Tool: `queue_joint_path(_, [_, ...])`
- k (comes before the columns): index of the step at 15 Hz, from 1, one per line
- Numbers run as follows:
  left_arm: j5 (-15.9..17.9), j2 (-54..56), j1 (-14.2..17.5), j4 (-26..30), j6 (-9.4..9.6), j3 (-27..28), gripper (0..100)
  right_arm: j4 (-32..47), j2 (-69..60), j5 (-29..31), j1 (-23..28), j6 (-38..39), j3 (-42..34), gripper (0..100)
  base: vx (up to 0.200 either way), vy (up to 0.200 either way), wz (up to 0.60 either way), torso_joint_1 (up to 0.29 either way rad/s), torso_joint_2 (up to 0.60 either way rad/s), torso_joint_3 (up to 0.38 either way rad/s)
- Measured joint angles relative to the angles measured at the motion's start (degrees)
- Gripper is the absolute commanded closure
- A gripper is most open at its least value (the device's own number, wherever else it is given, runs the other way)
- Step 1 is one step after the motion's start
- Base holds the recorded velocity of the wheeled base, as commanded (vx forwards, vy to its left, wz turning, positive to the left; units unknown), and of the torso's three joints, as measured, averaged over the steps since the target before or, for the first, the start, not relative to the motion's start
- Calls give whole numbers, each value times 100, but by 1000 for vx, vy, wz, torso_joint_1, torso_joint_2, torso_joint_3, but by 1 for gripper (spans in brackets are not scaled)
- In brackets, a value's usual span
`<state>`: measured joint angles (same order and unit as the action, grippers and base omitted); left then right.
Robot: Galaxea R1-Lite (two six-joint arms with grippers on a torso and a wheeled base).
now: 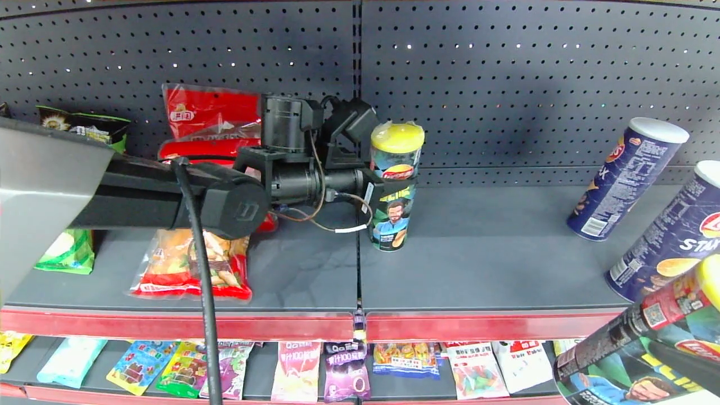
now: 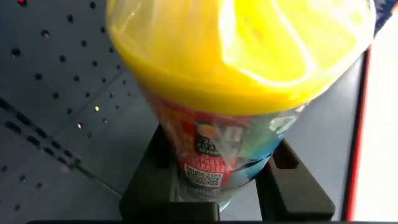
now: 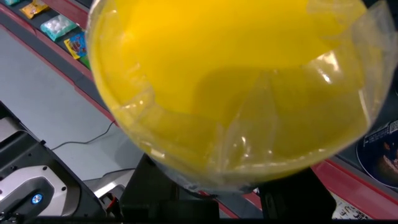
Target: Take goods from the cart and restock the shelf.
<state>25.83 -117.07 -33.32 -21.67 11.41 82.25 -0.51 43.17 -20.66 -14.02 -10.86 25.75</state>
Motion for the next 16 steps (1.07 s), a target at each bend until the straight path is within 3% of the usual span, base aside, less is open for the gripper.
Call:
queue_joint_path(3, [11,393,-113,6,-39,-549,100,0,2,-5,7,-5,0,100,0,0,0,0,0,0])
queue_joint_path(6, [-30,880,-375,24,-417,-1152,100,0,2,-5,7,-6,0,100,0,0,0,0,0,0])
queue_joint_path(7, [-40,987,-441,-9,-444,-1254,100,2,2,-7,7,-9,0,100,0,0,0,0,0,0])
queue_joint_path(10, [-110,1219,-592,-24,-450,-1632,100,-2,-1,-5,7,-11,11,100,0,0,0,0,0,0])
queue_joint_path(16, [-117,1320,-623,-260,-369,-1880,100,0,-11,-5,5,-9,10,100,0,0,0,0,0,0])
